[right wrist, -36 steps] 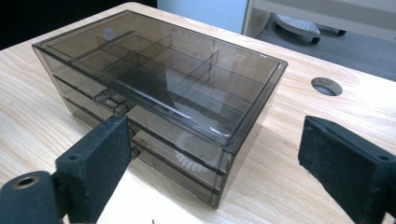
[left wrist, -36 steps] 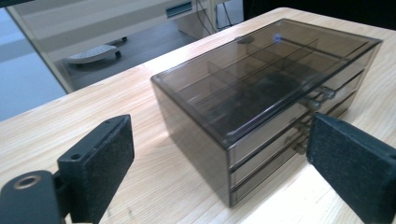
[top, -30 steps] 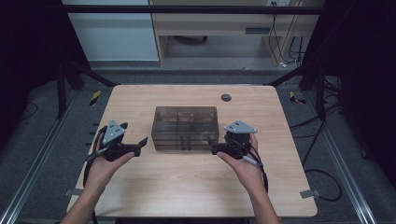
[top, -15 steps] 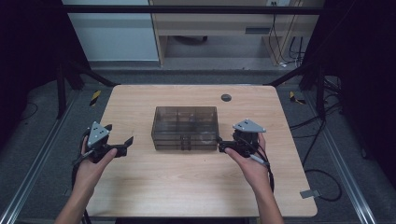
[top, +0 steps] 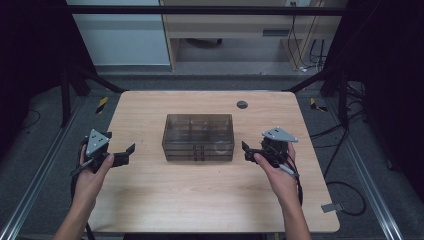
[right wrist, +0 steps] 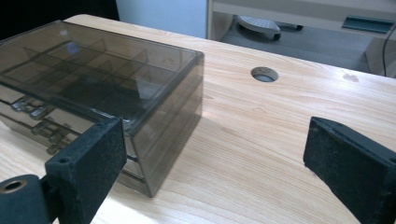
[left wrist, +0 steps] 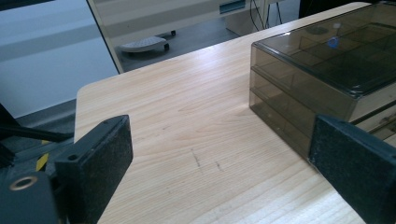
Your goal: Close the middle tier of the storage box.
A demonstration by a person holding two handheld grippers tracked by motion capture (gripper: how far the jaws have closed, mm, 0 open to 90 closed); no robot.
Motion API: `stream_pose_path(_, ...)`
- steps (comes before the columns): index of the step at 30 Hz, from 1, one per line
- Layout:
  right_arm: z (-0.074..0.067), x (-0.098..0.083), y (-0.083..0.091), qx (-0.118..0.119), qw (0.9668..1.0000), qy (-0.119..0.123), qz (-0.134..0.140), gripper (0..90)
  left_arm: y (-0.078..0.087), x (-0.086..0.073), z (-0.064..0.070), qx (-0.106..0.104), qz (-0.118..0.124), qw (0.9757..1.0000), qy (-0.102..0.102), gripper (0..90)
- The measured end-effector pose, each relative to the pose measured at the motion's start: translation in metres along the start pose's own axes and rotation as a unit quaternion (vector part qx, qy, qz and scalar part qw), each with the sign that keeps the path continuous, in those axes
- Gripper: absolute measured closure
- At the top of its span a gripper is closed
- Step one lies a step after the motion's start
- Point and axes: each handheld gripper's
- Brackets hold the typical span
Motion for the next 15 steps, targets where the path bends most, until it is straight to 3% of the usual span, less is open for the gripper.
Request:
stream_pose_path(7,0.014,-0.005,0.001,-0.019,0.9997,-0.015,0.003,6.5,-0.002,-0.005,-0.005,0.002,-0.005,0.9999,0.011,6.7)
stream_pose_path(15,0.027,-0.011,0.002,-0.030,0.9992,-0.026,0.001,6.2,-0.005,-0.010,-0.010,0.004,-0.001,1.0000,0.008,6.4)
Point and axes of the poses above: each handheld gripper's, and its own axes: y roughly backward along the jaws, x roughly out of its top, z roughly to its right, and after that the axes turned 5 degrees about -y, right-handed
